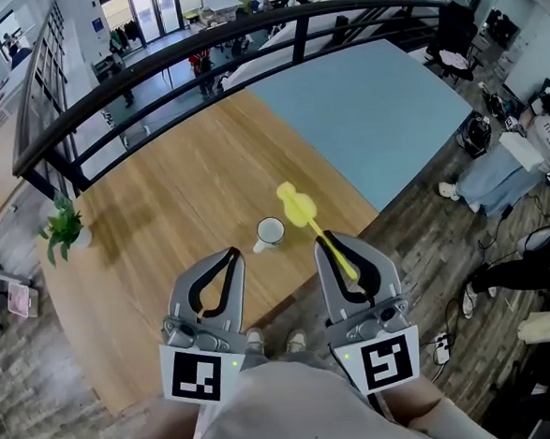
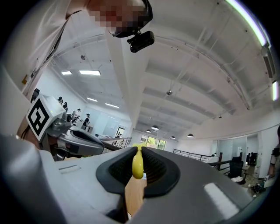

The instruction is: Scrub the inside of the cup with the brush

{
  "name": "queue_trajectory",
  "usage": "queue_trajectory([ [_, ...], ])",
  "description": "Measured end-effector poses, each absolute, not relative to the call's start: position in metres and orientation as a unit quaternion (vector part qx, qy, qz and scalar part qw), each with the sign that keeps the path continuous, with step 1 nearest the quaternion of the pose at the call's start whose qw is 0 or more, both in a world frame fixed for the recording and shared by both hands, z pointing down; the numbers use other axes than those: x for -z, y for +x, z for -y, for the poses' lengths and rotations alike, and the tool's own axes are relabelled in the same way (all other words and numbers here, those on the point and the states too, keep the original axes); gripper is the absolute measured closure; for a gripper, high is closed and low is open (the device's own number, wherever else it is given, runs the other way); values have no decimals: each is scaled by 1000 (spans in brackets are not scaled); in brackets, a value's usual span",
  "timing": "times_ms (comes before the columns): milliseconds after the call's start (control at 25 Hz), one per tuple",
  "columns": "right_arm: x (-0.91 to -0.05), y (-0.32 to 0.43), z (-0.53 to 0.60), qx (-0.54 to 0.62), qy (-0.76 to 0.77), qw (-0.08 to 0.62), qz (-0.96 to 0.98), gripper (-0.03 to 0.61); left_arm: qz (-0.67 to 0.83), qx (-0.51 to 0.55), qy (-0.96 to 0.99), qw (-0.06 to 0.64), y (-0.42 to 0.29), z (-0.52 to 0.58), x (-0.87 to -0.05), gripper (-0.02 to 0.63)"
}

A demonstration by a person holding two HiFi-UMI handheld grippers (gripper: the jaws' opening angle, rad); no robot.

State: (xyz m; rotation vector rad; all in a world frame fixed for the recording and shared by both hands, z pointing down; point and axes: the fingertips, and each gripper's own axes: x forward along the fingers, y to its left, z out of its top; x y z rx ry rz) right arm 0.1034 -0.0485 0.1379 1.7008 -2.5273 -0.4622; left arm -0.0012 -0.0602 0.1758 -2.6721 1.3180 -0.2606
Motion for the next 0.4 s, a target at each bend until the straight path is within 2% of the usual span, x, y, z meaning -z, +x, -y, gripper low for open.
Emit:
queue_trajectory([
  [400, -134, 95, 51, 148, 538, 33, 829, 546, -448, 87, -887, 70, -7, 62, -173, 611],
])
